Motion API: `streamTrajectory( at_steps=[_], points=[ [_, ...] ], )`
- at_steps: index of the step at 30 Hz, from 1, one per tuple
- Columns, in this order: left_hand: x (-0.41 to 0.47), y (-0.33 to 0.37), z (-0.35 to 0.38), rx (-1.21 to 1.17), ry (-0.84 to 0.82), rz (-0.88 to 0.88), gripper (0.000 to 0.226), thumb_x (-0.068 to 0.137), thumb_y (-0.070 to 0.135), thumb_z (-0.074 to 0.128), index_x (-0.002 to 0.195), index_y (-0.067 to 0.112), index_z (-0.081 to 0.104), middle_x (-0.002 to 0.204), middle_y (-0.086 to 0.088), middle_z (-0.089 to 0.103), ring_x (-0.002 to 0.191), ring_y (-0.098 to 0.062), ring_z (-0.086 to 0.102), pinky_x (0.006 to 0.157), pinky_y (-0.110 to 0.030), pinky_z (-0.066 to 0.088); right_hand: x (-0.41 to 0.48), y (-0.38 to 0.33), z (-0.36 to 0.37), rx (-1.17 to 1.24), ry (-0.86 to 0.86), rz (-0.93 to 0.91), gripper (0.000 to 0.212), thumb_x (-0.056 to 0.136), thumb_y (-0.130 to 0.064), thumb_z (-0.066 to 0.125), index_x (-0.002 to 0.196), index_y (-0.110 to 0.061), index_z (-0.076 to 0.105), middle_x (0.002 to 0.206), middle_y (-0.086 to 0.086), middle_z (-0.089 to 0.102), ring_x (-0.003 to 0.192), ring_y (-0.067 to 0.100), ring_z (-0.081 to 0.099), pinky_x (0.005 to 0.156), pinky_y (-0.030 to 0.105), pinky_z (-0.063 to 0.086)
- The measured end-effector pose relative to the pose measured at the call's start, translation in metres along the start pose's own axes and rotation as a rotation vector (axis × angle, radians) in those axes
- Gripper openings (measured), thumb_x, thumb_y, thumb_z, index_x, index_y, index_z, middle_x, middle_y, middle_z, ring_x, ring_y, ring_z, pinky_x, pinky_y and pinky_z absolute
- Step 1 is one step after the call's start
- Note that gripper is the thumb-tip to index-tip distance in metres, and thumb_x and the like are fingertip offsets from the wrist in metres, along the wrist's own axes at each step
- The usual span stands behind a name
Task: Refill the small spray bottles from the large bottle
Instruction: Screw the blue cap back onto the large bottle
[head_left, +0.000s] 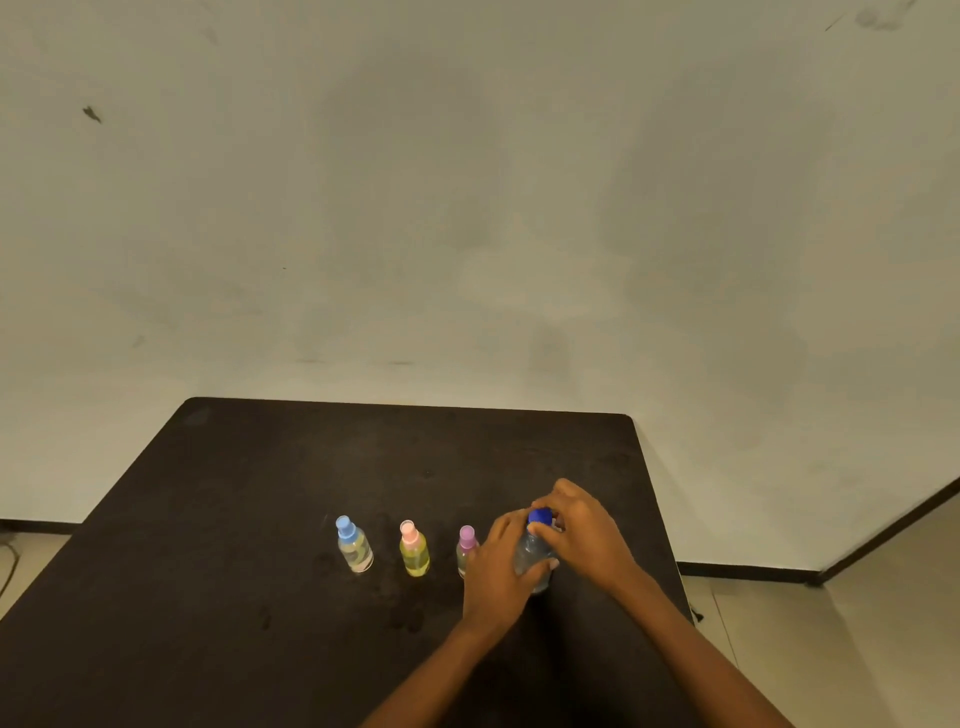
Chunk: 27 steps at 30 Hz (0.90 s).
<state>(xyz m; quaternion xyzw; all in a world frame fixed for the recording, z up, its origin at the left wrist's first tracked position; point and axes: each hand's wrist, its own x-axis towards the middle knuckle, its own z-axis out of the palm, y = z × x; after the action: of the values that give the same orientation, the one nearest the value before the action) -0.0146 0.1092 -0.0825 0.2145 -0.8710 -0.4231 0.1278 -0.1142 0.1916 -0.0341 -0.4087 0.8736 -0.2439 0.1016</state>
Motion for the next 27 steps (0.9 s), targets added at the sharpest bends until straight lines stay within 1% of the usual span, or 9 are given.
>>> streamTrajectory(
  at_steps=[4,6,8,9,12,15,19,23,27],
  points=[
    [0.0,-0.002,-0.001,0.068,0.004,-0.005,0.05,0.085,0.031,0.061,0.131,0.023,0.044,0.136,0.0,0.048,0.129,-0.009,0.038,0.115,-0.037,0.019,-0.004,-0.005,0.009,0.045,0.098,0.123,0.022,0.081,-0.036,0.066,0.091,-0.021,0.053,0.087,-0.005,0.054,0.078,0.005,0.051,0.072,0.012,0.039],
    [-0.002,0.0,-0.002,-0.009,-0.027,0.0,0.044,0.085,0.035,0.06,0.126,0.027,0.044,0.129,-0.001,0.054,0.115,0.015,0.041,0.114,-0.034,0.024,-0.005,-0.007,0.012,0.044,0.101,0.189,0.025,0.081,-0.037,0.066,0.088,-0.023,0.045,0.088,-0.005,0.055,0.078,0.006,0.052,0.074,0.015,0.043],
    [-0.003,0.0,-0.001,-0.071,-0.052,-0.002,0.05,0.08,0.058,0.052,0.12,0.03,0.045,0.125,0.001,0.055,0.107,0.027,0.039,0.113,-0.027,0.026,-0.005,-0.009,0.013,0.031,0.067,0.221,0.028,0.082,-0.037,0.065,0.09,-0.023,0.042,0.095,-0.001,0.058,0.084,0.007,0.054,0.081,0.02,0.046],
    [-0.003,0.0,-0.001,-0.057,-0.059,-0.017,0.053,0.079,0.061,0.05,0.122,0.029,0.046,0.128,0.002,0.053,0.114,0.02,0.041,0.113,-0.025,0.025,-0.004,-0.011,0.013,0.023,0.04,0.23,0.029,0.082,-0.037,0.065,0.094,-0.023,0.043,0.1,0.001,0.058,0.089,0.009,0.055,0.085,0.022,0.047],
    [-0.001,-0.002,-0.004,0.079,-0.017,-0.066,0.054,0.084,0.027,0.062,0.133,0.017,0.041,0.139,-0.003,0.045,0.131,-0.017,0.038,0.112,-0.035,0.025,-0.002,-0.01,0.01,0.036,-0.012,0.202,0.05,0.079,-0.04,0.067,0.12,-0.021,0.045,0.12,0.0,0.05,0.108,0.012,0.049,0.092,0.026,0.042],
    [-0.001,-0.001,-0.004,0.071,0.003,-0.02,0.057,0.083,0.02,0.065,0.134,0.021,0.041,0.138,0.003,0.046,0.129,-0.013,0.039,0.113,-0.035,0.026,-0.003,-0.01,0.005,0.087,-0.031,0.098,0.057,0.083,-0.032,0.064,0.134,-0.021,0.04,0.131,0.0,0.041,0.119,0.013,0.041,0.096,0.024,0.037],
    [-0.003,0.003,-0.005,-0.008,-0.047,0.0,0.041,0.086,0.026,0.06,0.125,0.015,0.052,0.125,-0.001,0.057,0.119,-0.009,0.05,0.11,-0.034,0.032,-0.006,-0.006,0.002,0.027,0.011,-0.04,0.036,0.088,-0.021,0.057,0.124,-0.016,0.055,0.123,0.0,0.05,0.115,0.013,0.043,0.091,0.016,0.034],
    [-0.003,0.003,-0.003,-0.047,0.022,-0.011,0.063,0.068,0.055,0.042,0.119,0.021,0.056,0.117,0.005,0.061,0.112,-0.005,0.053,0.105,-0.033,0.038,-0.01,-0.005,0.006,0.051,0.126,-0.065,0.021,0.086,-0.013,0.058,0.105,-0.006,0.065,0.106,0.011,0.058,0.101,0.024,0.052,0.086,0.031,0.041],
    [-0.002,0.002,-0.005,0.091,-0.001,-0.026,0.054,0.083,0.031,0.061,0.132,0.017,0.045,0.137,-0.002,0.048,0.13,-0.016,0.038,0.114,-0.037,0.023,-0.01,-0.01,0.011,0.104,0.222,0.032,0.018,0.083,-0.024,0.062,0.09,-0.007,0.064,0.094,0.008,0.057,0.09,0.02,0.053,0.077,0.026,0.042]
  ],
)
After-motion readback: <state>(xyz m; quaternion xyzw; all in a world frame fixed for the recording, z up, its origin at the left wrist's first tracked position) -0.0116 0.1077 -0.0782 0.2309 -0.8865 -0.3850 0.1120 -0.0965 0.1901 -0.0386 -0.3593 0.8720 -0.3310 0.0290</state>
